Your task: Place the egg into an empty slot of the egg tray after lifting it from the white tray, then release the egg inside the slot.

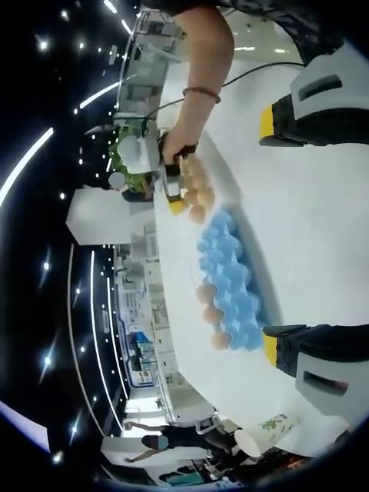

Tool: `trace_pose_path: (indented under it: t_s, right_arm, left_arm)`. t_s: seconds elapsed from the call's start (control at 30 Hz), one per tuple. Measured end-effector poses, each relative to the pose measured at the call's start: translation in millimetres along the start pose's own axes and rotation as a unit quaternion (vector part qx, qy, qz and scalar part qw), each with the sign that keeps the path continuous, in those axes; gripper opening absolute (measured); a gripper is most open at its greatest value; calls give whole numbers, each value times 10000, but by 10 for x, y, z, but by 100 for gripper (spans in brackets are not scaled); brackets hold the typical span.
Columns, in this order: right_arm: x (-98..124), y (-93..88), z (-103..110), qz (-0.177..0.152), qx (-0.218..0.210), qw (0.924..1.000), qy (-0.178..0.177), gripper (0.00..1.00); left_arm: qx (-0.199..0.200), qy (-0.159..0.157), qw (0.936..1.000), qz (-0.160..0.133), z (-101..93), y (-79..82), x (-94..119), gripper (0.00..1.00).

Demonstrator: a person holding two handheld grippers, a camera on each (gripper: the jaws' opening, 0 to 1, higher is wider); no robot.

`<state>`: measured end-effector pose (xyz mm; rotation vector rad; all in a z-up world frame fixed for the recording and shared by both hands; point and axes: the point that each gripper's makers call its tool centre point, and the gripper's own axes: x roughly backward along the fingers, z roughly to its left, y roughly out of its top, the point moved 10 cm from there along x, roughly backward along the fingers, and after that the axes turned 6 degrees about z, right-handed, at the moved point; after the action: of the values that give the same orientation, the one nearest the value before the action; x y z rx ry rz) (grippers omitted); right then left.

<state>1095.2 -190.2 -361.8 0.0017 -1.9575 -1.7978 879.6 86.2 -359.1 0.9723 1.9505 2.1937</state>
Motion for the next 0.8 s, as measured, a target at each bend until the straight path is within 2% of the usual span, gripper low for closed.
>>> trace_pose_path:
  t_s: [0.33,0.8]
  right_arm:
    - [-104,44,299,59,84,9993,347,28]
    - [-235,63,592,158,183,9969,748,28]
  left_arm:
    - [11,36,10000,5,19,-11,8,98]
    - [85,40,10000,-25,60,-26,10,98]
